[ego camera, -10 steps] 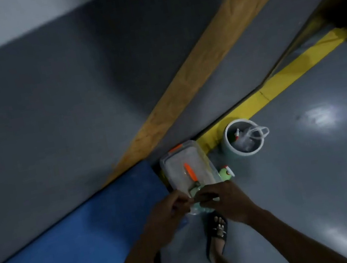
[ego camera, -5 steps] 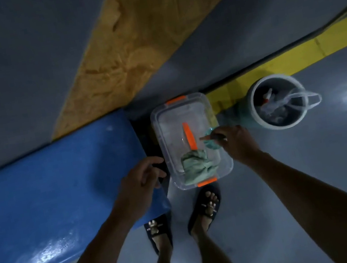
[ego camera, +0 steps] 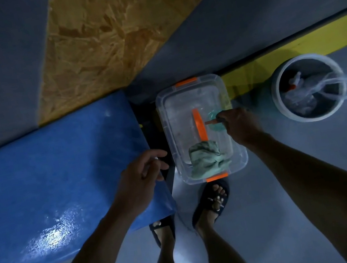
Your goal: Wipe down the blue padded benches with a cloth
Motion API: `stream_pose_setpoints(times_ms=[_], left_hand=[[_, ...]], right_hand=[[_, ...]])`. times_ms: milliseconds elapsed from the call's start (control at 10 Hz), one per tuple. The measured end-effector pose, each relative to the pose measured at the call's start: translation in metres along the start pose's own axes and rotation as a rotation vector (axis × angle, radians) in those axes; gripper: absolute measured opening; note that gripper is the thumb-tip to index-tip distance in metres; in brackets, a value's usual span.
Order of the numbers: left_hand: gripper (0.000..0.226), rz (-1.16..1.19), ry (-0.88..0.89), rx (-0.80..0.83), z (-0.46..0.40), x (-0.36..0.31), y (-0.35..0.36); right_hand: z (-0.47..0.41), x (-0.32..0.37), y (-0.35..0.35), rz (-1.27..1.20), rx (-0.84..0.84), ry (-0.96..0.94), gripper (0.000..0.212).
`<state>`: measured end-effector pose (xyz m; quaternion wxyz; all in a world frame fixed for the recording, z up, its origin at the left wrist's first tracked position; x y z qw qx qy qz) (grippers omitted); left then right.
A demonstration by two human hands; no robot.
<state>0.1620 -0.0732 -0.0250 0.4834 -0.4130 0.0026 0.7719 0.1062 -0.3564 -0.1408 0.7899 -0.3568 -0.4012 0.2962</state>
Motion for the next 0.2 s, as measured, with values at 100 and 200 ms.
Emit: stream_pose_setpoints(times_ms=[100, 200], left_hand=[[0.026, 0.016, 0.019, -0.006, -0.002, -0.008, -0.004], [0.023, 0.054, -0.011, -0.033, 0.004, -0.018, -0.015]], right_hand=[[-0.002, 0.016, -0.009, -0.029, 0.024, -0.012, 0.035], [0.008, 0.031, -0.031, -0.163, 0.0, 0.032, 0.034]])
Point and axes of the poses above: each hand's wrist, its own z-axis away from the middle knuckle, its own y-axis out of the palm, x = y × z, the point moved 10 cm from there along -z, towards the middle knuckle, and after that the axes turned 7 degrees about -z, right-handed, at the moved point
